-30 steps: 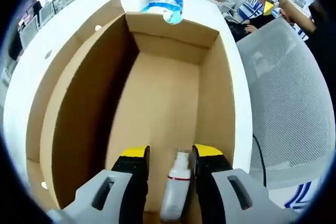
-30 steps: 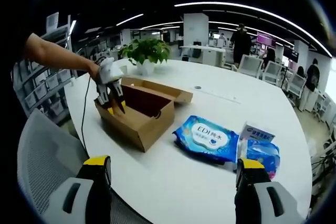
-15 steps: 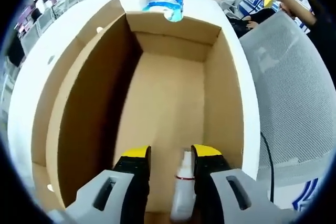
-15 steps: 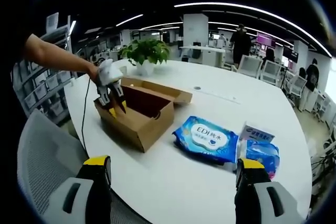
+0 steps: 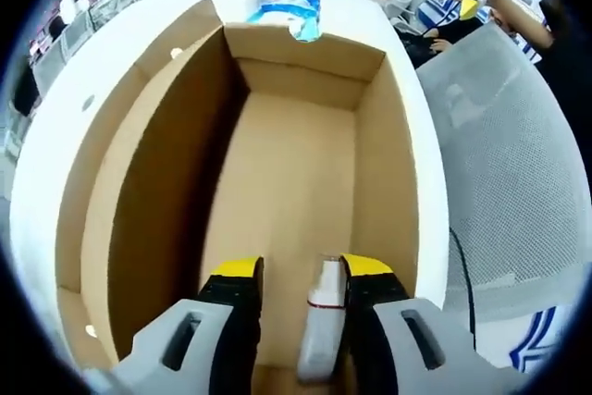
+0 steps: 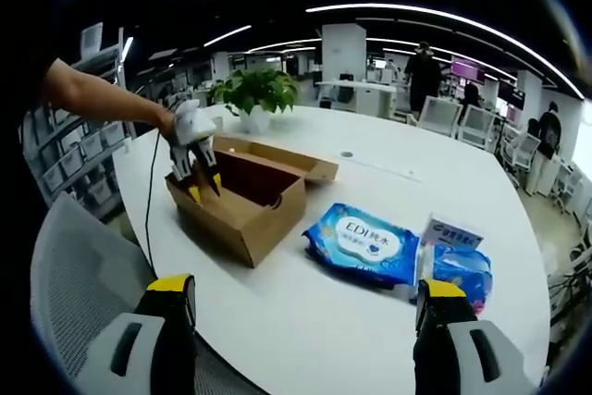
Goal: Operate the shoe box by opening the lid, removing the specified soft item, and placing it in the target area until the item is outside and the box remains undamaged.
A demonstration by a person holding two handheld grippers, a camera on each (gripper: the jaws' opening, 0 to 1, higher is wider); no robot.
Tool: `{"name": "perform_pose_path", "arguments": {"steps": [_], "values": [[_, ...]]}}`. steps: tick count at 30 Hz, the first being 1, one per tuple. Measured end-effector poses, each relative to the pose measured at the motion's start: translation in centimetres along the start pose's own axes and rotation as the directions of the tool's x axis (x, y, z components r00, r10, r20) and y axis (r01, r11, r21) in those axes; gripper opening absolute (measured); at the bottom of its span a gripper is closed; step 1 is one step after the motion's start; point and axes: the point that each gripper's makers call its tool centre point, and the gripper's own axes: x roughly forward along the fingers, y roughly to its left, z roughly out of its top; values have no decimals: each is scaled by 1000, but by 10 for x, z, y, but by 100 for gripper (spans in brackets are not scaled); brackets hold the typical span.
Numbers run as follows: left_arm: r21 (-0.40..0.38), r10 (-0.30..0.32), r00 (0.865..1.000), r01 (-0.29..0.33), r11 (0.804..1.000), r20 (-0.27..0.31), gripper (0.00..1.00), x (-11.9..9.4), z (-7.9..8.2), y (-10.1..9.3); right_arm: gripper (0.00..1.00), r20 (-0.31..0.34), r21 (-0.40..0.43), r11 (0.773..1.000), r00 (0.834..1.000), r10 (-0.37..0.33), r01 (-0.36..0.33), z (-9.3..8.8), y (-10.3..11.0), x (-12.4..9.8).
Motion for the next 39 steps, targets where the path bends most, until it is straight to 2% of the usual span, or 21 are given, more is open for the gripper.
{"name": "perform_pose_path", "arguments": {"steps": [8,23,29,39], "values": [[43,-59,996,62,997,-62,38,2,-11,-9,100,-4,2,1000,1000,-5,5,-1,-2,-1],[66,-93,990,100,993,-102,36,16,-15,-12,100,-8,13,1000,1000,-13,13,-3,-6,-1],[93,-65,991,76,993,-120,34,24,-22,-13,100,-9,13,1000,1000,-11,11,-5,-6,0],[85,-22,995,31,996,-99,33,25,-22,-8,100,-9,8,1000,1000,-5,5,-3,-4,2]]}}
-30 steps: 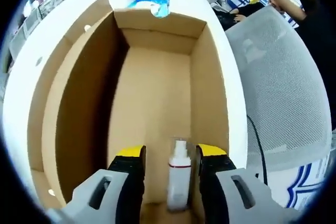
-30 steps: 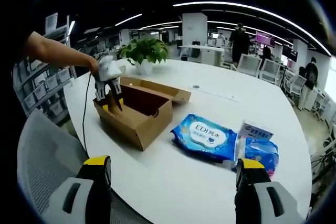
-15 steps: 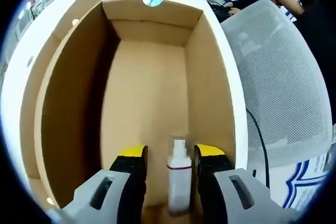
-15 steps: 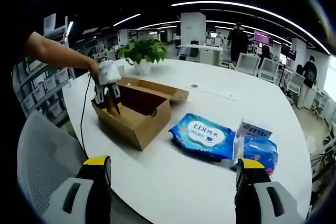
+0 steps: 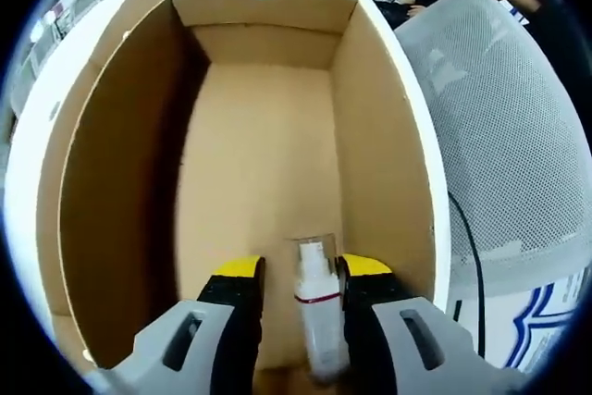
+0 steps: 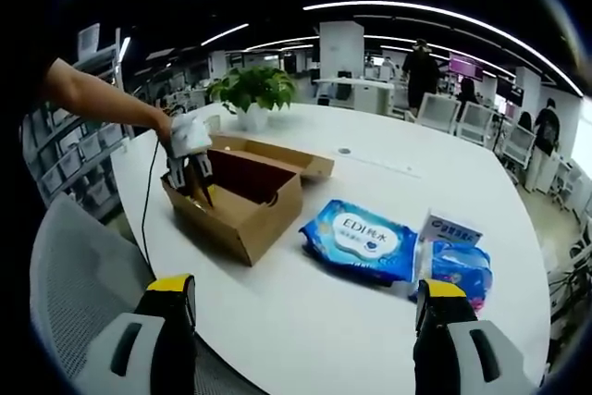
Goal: Operate the shoe box by opening the lid, removing the specified soft item, and placing it in the target area until the item is outside and the box remains undamaged.
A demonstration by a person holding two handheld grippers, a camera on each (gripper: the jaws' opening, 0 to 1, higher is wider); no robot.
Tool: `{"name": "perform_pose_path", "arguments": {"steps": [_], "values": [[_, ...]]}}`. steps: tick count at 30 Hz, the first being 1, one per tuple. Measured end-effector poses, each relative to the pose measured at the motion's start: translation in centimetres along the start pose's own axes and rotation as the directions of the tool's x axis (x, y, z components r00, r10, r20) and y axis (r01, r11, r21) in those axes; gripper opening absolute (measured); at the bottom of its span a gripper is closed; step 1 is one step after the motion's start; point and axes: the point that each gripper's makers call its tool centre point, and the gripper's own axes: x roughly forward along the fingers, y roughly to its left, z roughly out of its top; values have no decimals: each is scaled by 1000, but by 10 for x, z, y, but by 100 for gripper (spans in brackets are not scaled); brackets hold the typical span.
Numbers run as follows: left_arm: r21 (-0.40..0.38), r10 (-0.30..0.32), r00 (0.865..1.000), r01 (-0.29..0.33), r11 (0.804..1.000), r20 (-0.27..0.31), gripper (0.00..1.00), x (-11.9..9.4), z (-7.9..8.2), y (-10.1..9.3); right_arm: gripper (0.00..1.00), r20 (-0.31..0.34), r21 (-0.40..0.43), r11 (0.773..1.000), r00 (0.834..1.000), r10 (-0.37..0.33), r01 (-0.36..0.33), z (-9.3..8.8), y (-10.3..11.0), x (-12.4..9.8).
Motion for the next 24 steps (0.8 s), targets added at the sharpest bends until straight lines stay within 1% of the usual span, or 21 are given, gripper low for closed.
{"name": "perform_pose_path", "arguments": {"steps": [4,7,11,12,14,17,20,24], "values": [[-18,27,1000,-27,999,14,31,-4,0,5,100,3,-2,1000,1000,5,-5,2,2,1],[-31,46,999,-45,998,11,30,-7,-3,8,100,6,-4,1000,1000,10,-10,3,4,2],[-29,49,999,-49,998,-10,29,-9,-11,7,100,9,-7,1000,1000,14,-14,4,4,3],[-40,48,999,-48,998,-1,29,-10,-11,6,100,9,-7,1000,1000,14,-14,4,4,3],[-40,50,999,-51,998,-10,29,-11,-15,5,100,11,-7,1000,1000,15,-15,5,4,3],[-44,49,998,-51,998,-32,29,-11,-24,3,100,14,-6,1000,1000,20,-20,6,5,4],[-62,59,998,-60,996,-29,27,-14,-28,2,99,19,-8,1000,999,27,-27,8,6,5],[-81,74,997,-76,994,-22,25,-16,-30,2,99,26,-9,999,999,38,-38,11,9,7]]}}
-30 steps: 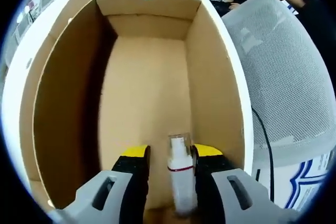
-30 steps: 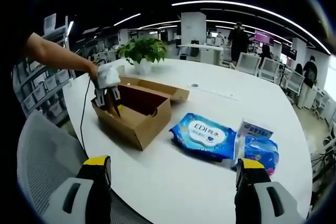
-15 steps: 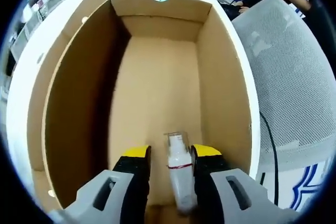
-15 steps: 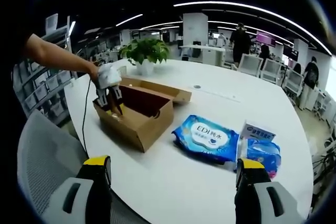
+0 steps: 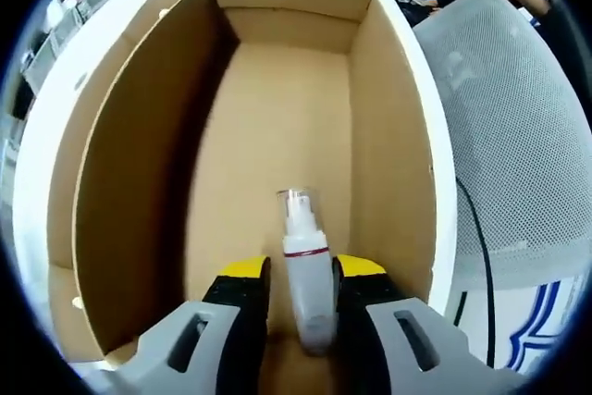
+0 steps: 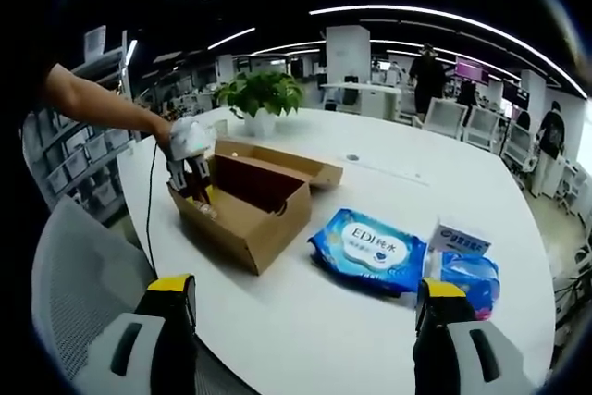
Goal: Operate the shoe box by opening the lid, removing the specified soft item, and placing it in the target area until the item is outside and the box remains undamaged.
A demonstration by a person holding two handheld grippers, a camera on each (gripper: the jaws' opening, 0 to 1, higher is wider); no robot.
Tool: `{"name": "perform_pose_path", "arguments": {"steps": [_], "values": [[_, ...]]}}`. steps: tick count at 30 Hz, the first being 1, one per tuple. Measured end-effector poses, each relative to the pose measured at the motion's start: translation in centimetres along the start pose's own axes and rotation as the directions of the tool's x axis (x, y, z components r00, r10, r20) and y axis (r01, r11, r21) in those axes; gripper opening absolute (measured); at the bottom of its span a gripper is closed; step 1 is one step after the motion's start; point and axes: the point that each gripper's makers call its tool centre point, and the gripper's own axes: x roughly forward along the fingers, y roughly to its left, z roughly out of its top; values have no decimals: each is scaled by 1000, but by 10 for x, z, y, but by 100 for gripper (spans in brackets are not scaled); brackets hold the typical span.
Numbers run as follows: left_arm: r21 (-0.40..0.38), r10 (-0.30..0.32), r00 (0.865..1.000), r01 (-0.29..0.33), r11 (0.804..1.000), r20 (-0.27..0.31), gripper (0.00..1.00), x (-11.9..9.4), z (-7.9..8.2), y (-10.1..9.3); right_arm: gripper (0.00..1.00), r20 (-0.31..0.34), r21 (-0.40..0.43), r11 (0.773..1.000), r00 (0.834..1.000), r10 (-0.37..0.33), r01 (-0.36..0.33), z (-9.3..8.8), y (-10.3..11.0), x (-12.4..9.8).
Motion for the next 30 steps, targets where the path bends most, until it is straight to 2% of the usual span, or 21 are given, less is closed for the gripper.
{"name": "perform_pose_path", "arguments": {"steps": [4,14,30], "values": [[1,14,1000,-14,1000,-13,20,1,-5,0,99,9,-1,1000,1000,12,-12,4,3,2],[18,79,997,-78,997,-7,20,0,-5,7,97,31,23,999,999,28,-29,9,6,2],[-2,145,989,-145,989,41,18,-14,14,7,93,54,75,996,998,43,-47,14,13,5]]}}
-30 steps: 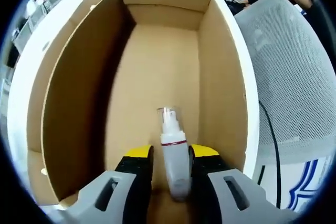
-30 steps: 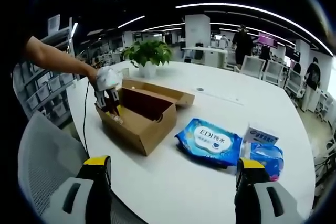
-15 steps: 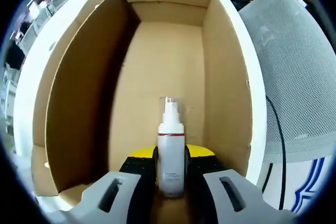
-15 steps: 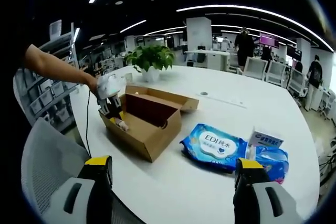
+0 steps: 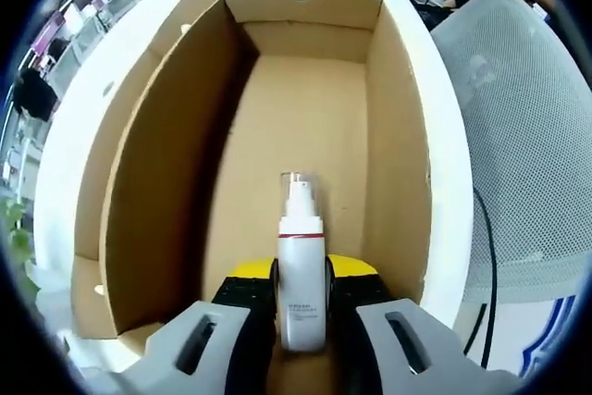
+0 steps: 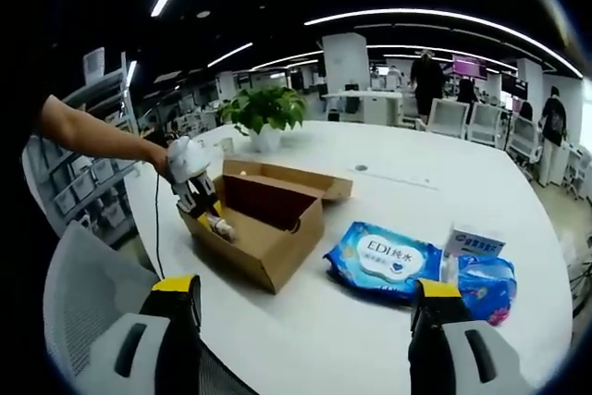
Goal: Operate the shoe box by opening the lid, removing the specified soft item, and placing it in the target area until the item is outside and the box remains undamaged.
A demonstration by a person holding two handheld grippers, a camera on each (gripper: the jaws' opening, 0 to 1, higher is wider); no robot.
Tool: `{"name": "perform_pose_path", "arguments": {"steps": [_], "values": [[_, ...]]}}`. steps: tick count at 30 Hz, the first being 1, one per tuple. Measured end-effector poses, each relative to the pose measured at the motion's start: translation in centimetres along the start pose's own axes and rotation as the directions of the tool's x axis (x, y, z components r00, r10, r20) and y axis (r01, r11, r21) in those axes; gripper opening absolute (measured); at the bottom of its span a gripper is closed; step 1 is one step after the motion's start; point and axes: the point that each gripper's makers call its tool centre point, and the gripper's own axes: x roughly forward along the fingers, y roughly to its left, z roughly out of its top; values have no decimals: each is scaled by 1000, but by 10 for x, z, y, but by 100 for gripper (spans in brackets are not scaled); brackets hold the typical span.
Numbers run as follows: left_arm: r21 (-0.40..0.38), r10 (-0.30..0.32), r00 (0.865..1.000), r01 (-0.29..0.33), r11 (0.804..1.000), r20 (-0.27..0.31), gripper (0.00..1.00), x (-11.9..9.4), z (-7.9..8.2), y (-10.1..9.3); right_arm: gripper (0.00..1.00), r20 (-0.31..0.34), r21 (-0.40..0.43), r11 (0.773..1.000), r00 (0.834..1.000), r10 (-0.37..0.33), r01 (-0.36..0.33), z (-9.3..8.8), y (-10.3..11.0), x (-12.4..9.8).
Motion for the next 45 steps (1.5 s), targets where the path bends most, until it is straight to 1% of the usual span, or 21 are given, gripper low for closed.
{"name": "perform_pose_path", "arguments": {"steps": [6,9,10,16,20,23,25,27,36,39,45], "values": [[19,29,999,-30,999,33,18,-9,12,0,90,-4,16,1000,1000,17,-17,2,6,3],[45,47,998,-49,998,39,18,-13,17,0,89,-11,28,1000,1000,8,-7,3,9,6],[43,47,998,-48,998,39,18,-15,18,-1,89,-13,27,1000,1000,8,-7,3,9,7],[37,88,994,-90,995,57,18,-24,29,2,87,-24,31,999,1000,9,-8,0,17,10],[53,110,992,-114,992,67,18,-29,36,1,87,-31,41,999,999,19,-17,-3,23,11],[51,126,989,-130,990,80,18,-34,42,0,88,-23,42,999,1000,12,-11,-3,26,12],[50,137,986,-142,989,92,18,-37,47,-2,88,-20,52,998,1000,21,-20,-2,28,12],[50,142,985,-147,988,100,18,-40,50,-4,88,-19,56,998,1000,24,-23,-1,30,13],[94,160,978,-173,980,133,18,-51,65,-16,88,0,66,996,999,54,-54,8,40,20],[112,167,974,-184,976,151,18,-54,72,-19,86,7,70,996,998,57,-57,11,43,22],[150,177,966,-206,967,189,18,-61,88,-22,84,19,88,993,996,82,-83,17,51,27]]}}
